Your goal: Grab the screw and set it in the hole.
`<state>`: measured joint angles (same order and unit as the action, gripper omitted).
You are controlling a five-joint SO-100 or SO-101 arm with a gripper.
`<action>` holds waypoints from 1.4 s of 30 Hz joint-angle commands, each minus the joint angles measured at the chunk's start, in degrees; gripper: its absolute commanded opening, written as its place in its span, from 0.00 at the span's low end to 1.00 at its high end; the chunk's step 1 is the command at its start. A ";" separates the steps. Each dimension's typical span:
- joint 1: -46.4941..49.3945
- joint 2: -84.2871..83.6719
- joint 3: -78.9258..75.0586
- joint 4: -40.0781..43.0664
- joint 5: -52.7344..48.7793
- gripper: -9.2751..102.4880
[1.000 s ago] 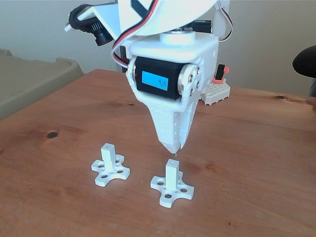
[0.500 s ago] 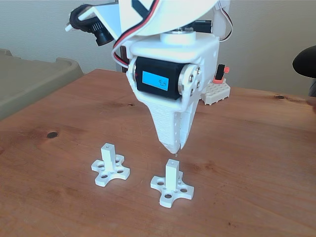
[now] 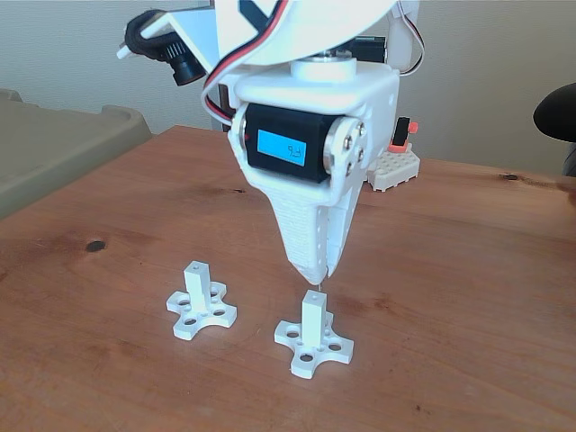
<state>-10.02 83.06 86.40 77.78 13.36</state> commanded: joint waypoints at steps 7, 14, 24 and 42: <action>0.53 3.34 -4.04 -0.26 -0.35 0.04; 0.79 3.25 -3.87 -0.18 -0.53 0.04; 0.79 2.99 -3.43 -0.44 -0.53 0.04; 0.26 2.37 -3.25 -0.79 -0.53 0.04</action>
<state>-9.23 83.06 86.40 77.78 13.36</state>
